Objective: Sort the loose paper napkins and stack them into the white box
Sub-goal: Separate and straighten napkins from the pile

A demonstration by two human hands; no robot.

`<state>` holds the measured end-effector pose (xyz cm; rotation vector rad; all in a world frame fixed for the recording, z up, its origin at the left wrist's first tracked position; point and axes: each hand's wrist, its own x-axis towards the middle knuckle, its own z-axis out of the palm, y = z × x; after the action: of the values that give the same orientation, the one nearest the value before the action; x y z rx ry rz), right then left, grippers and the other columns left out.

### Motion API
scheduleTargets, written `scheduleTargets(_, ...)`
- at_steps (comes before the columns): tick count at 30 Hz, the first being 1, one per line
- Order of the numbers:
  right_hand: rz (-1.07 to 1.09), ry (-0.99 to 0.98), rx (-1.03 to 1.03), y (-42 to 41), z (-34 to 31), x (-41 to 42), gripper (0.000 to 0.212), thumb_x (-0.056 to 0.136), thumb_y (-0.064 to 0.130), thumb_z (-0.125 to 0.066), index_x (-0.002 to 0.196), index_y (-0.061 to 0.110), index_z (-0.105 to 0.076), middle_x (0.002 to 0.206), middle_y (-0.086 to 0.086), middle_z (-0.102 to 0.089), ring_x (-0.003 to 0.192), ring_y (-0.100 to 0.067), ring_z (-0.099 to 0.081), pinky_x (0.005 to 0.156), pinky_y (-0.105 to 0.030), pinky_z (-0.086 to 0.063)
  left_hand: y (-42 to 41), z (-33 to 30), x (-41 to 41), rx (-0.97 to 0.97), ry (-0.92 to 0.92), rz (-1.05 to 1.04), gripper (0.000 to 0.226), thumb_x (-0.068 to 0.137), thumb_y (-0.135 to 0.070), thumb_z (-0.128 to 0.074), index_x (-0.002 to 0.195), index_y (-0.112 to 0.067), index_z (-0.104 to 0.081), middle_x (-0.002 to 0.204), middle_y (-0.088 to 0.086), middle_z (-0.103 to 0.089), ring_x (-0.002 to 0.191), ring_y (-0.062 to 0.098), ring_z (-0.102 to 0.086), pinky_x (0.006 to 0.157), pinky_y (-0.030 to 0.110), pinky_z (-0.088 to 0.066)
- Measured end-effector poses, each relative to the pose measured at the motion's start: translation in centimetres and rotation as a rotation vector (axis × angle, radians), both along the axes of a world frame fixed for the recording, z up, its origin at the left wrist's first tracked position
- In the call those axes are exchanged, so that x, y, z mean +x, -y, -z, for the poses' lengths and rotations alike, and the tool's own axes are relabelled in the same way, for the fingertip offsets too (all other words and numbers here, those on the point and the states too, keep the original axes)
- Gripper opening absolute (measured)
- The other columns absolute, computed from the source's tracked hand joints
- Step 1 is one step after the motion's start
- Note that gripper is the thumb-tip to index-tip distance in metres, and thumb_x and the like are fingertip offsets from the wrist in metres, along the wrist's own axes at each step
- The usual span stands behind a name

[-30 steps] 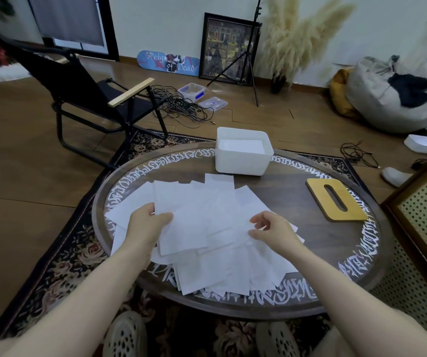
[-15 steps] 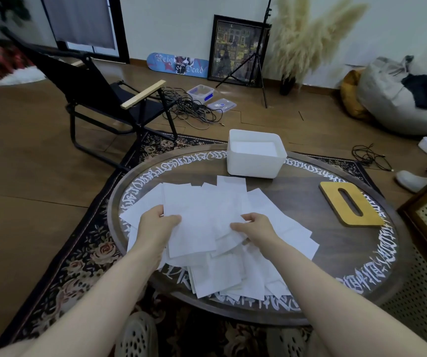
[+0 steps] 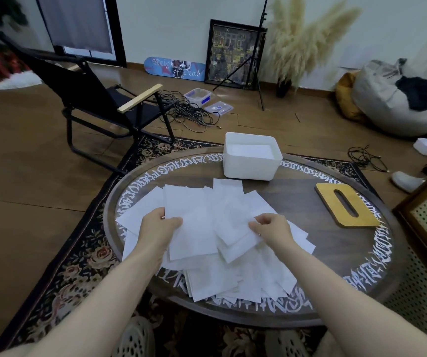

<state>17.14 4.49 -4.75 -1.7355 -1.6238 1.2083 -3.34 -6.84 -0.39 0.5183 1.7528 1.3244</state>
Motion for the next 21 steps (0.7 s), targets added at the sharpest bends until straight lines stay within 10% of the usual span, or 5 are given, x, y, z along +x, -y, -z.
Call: scheduleTargets(21, -0.381, 0.423, -0.293, -0.2, -3.1, 8.0, 0.017, 0.081, 0.014, -0.074, 0.087, 0.011, -0.059, 0.074, 0.000, -0.055, 0.059, -0.010, -0.049, 0.046, -0.014, -0.038, -2.6, 0.6, 4.5, 0.019, 0.024, 0.104, 0.017, 0.086, 0.003, -0.055, 0.083, -0.011, -0.064, 0.091, 0.011, -0.069, 0.078, 0.027, -0.062, 0.066, 0.030, -0.048)
